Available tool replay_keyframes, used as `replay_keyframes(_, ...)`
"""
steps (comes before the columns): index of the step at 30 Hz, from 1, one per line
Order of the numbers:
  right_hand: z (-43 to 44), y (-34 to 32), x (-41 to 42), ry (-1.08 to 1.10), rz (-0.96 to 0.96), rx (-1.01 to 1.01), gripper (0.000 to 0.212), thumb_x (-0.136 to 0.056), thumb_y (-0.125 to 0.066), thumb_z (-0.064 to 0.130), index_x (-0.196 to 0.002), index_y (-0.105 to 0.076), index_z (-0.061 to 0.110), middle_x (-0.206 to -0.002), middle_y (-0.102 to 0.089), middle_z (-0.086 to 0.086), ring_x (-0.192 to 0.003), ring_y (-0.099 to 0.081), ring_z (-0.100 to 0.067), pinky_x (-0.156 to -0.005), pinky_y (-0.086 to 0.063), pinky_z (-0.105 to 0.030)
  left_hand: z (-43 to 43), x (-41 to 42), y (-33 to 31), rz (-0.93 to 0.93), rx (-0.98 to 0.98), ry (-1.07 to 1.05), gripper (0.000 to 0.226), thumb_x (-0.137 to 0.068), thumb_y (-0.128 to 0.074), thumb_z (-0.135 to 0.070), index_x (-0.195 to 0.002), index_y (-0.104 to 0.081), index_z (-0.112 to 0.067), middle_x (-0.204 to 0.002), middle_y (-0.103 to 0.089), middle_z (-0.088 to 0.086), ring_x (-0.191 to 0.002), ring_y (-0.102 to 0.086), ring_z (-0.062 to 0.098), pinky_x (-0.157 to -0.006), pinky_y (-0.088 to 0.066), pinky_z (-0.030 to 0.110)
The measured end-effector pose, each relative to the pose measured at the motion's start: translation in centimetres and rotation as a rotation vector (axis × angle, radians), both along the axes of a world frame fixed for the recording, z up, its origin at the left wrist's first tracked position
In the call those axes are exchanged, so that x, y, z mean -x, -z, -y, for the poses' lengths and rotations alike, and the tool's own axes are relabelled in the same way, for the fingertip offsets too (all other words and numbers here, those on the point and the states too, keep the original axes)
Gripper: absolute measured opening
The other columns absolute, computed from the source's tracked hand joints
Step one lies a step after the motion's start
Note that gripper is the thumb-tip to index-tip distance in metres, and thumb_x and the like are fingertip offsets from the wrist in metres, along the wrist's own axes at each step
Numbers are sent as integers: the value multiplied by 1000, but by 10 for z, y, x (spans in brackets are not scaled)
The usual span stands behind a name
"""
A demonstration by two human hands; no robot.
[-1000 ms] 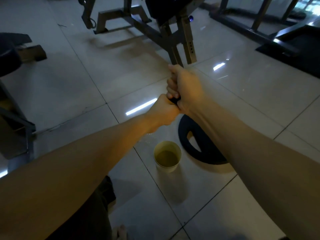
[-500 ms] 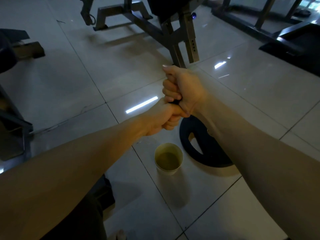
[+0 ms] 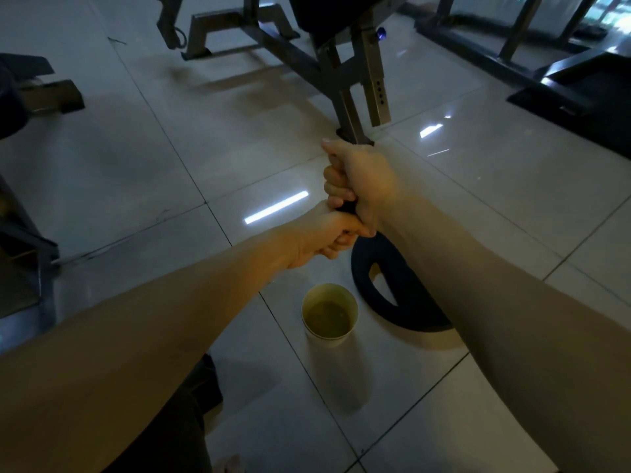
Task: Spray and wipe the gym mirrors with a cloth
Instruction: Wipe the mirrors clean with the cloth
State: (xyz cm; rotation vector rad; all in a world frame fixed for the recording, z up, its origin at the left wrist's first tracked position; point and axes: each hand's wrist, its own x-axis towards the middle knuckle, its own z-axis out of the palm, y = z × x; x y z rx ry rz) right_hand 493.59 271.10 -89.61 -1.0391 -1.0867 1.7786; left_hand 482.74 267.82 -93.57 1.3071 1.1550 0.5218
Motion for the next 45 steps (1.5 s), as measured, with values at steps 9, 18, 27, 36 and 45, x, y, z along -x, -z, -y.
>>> replay_keyframes(9,6,11,12,682,63,-14,39,-106,-53,30,-70,-53,16,-55,-41,3,-48,-38,-12,-56,-38,-35,24,-15,8,-505,-646,-364,32,-92,-68,-12,-67,-50,-22,-59,-54,-7,-51,-52,5,-50,-39,22)
replay_keyframes(18,14,-7,10,537,29,-84,18,-104,-53,20,-90,-55,10,-59,-39,2,-49,-36,-12,-52,-37,-30,21,-30,1,-315,-513,-326,32,-98,-62,-10,-71,-50,-22,-62,-54,-6,-56,-52,4,-53,-37,22)
replay_keyframes(27,18,-13,-1,95,-77,-108,51,-106,-49,20,-56,-39,20,-47,-29,2,-42,-23,-14,-47,-25,-30,17,-14,-11,-37,-192,-213,43,-97,-50,3,-62,-41,-19,-45,-35,-6,-38,-29,6,-39,-24,21)
replay_keyframes(36,11,-7,-4,-135,-92,-118,50,-107,-49,22,-58,-38,20,-47,-31,3,-40,-25,-12,-41,-26,-25,15,-2,-3,152,-21,-47,47,-98,-48,3,-59,-36,-19,-50,-28,-2,-46,-19,11,-48,-14,30)
replay_keyframes(45,1,7,-8,-164,-126,-53,53,-107,-48,25,-56,-35,21,-47,-29,4,-40,-24,-11,-40,-27,-24,9,-1,10,217,74,-12,44,-100,-50,3,-64,-36,-18,-51,-29,-2,-45,-20,11,-47,-16,29)
